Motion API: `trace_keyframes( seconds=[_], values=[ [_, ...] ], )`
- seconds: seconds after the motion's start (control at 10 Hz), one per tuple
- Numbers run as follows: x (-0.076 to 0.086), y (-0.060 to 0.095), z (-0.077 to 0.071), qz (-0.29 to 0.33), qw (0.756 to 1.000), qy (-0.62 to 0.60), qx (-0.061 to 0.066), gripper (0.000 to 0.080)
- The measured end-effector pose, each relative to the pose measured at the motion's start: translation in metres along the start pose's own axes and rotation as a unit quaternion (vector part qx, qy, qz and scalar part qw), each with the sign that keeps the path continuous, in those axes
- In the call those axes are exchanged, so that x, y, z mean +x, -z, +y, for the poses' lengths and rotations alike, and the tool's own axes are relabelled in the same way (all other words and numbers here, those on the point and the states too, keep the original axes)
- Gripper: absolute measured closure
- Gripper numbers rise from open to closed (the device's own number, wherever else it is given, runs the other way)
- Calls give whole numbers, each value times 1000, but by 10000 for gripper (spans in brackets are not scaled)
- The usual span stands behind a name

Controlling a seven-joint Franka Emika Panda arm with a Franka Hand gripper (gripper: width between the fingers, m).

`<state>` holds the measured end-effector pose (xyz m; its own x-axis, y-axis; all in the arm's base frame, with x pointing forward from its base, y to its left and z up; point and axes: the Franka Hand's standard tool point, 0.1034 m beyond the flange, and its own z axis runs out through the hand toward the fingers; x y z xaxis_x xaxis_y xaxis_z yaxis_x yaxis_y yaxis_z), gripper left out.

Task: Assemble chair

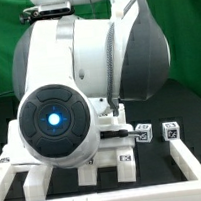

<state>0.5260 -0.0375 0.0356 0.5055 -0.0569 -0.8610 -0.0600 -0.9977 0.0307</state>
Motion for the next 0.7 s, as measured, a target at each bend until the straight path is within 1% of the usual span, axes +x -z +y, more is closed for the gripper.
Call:
trace_keyframes(
  seconds=[0.1, 0.2, 0.3, 0.4, 0.5, 0.6, 0.7],
  values=[
    [0, 1, 1, 1, 1000, 0, 0, 151],
    [1, 7, 3, 9, 1000, 2, 2, 151],
    [0, 20, 3, 31, 999, 7, 1, 151],
    [-8, 31, 5, 42, 999, 10, 4, 151],
    [-6, 49, 9, 79, 997, 20, 4, 151],
    [-6, 69, 12, 131, 991, 35, 3, 151],
    [-10, 80, 19, 167, 985, 49, 3, 151]
  ],
)
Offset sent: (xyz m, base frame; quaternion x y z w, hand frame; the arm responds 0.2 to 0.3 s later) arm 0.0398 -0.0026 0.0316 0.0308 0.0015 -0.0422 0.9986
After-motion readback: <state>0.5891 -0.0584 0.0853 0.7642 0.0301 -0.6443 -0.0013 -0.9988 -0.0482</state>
